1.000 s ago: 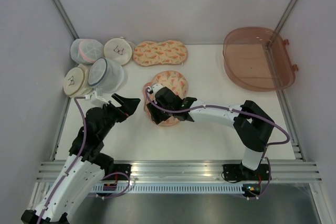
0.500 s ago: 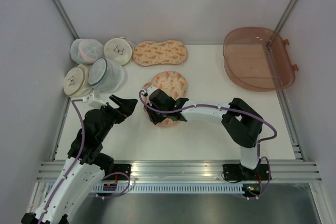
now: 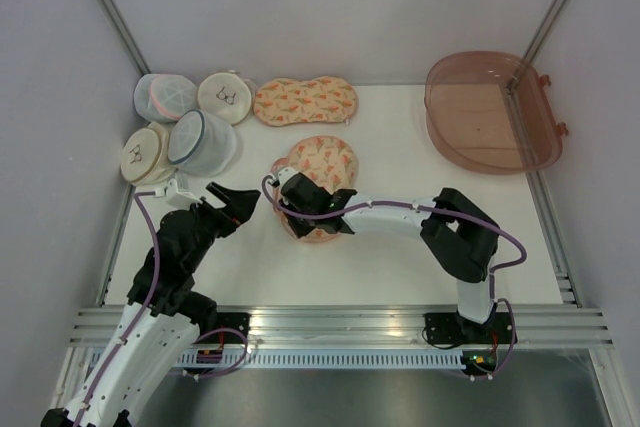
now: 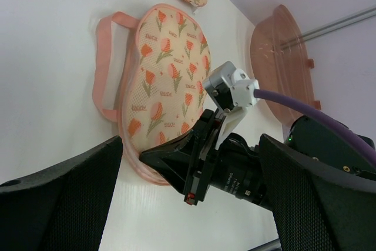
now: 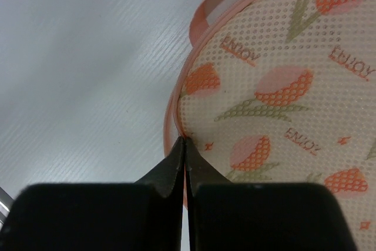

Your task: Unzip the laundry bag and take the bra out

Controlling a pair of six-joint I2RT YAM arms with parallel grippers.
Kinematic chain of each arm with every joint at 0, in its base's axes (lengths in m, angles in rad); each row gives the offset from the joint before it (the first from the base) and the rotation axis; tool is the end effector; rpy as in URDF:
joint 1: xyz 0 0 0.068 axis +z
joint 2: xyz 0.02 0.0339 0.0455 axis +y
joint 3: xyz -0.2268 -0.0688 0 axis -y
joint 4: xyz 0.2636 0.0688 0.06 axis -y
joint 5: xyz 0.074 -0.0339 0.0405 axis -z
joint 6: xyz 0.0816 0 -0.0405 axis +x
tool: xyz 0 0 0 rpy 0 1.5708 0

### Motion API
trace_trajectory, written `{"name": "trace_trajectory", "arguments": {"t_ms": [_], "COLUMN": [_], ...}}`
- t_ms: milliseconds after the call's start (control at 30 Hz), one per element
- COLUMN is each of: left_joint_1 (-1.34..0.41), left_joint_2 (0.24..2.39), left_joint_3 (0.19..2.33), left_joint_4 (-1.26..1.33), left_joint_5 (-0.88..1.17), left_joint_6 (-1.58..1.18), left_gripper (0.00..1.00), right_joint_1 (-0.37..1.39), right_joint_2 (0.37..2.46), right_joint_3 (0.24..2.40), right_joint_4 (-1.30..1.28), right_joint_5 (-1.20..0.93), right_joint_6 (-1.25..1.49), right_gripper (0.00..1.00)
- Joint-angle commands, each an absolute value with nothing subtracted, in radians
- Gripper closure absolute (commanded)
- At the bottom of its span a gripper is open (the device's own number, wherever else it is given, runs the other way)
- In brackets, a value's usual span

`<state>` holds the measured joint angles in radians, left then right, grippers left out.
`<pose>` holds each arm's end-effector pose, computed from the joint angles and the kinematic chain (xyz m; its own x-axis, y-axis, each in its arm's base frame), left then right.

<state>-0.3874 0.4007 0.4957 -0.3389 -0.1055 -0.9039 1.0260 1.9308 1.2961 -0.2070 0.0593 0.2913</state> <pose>0.2055 -0.0746 0.2492 -0.3592 -0.6974 -0.6202 -0.0018 0.6651 -0.7468 0.2380 0.3835 0.1018 -0.6095 -0.4527 -0.6508 -0.6872 0.7111 0.1490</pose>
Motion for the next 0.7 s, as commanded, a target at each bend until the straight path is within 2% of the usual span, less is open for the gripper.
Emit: {"name": "trace_trajectory", "arguments": {"t_ms": [0,233,400,467,600,667], "left_joint_1": [-0.383,-0.385,-0.385,-0.383,-0.383,-0.383], "left_joint_2": [0.396,0.403,0.454,0.495,0.546,0.542], "left_joint_3": [0.511,0.499,0.494,0.494,0.503,0.512], "left_joint_4": [-0.337,-0.334,-0.316,-0.302,-0.285,-0.279], "left_joint_5": [-0.132,-0.137,-0.111,-0.103,-0.092,-0.095], "left_joint_6": [-0.897,-0.900,-0.896,-0.891,-0.899,-0.899], "left_gripper": [0.00,0.01,0.01,0.01,0.01,0.01], "right_joint_1": [1.031,1.032,1.029,1.023,1.003,1.002], "right_joint_2": [1.836,1.597,1.430,1.373,1.403,1.479], "right_joint_3": [1.272,1.152,1.034,0.987,0.988,1.024], "right_joint_4": [-0.206,-0.163,-0.178,-0.186,-0.178,-0.184], "right_joint_5": [0.103,0.267,0.605,0.652,0.494,0.363], "right_joint_6": [0.279,0.337,0.495,0.514,0.444,0.414], "right_gripper": [1.00,1.00,1.00,1.00,1.00,0.95]}}
